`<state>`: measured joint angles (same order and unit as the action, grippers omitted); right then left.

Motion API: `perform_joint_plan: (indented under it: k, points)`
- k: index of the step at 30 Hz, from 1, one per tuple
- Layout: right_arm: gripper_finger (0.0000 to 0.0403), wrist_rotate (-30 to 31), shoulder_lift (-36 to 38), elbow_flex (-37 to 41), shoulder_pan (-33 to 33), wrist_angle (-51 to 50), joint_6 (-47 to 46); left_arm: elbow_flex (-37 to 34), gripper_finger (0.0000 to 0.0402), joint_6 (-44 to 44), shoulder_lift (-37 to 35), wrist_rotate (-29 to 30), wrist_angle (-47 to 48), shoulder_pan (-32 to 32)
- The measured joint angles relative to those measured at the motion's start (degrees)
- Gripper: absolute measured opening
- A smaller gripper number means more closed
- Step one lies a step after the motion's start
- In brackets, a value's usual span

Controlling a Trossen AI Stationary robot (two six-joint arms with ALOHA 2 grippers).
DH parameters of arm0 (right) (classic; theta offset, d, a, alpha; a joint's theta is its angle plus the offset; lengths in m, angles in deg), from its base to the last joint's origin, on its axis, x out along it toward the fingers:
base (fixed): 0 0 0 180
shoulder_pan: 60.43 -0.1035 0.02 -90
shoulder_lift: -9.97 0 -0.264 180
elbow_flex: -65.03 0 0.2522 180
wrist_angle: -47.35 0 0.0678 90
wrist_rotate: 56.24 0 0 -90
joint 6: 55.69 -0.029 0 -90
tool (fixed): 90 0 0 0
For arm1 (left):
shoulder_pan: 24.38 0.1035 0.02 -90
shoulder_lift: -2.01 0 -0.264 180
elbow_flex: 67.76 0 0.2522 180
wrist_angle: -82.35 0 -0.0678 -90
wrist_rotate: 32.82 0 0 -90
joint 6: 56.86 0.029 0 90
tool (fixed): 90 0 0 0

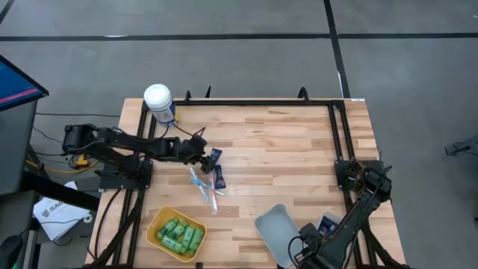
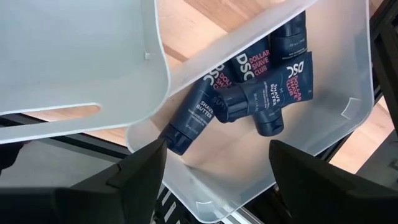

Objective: Pick & Place Travel size toiletries
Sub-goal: Put the blue shave cream into the transparent bin

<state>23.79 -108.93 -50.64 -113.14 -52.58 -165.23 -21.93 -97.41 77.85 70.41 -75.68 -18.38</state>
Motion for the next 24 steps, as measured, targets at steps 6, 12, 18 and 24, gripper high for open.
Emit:
perform_joint_plan:
  k: [6,12,18,24]
  points:
    - [0.0276,0.0,0.0,0.0,0.0,0.2,0.0,0.0,0.0296,0.8,7.2,0.0,-2.6,-0.2]
    - [0.0276,0.0,0.0,0.0,0.0,1.2,0.0,0.2,0.0296,1.3,11.9,0.8,-3.2,-0.2]
    - [0.0276,0.0,0.0,0.0,0.0,1.4,0.0,0.2,0.0288,2.7,11.9,0.4,-3.0,-0.1]
    - [0.0276,0.0,0.0,0.0,0.0,1.4,0.0,0.1,0.0227,5.7,11.9,1.0,-2.4,0.0]
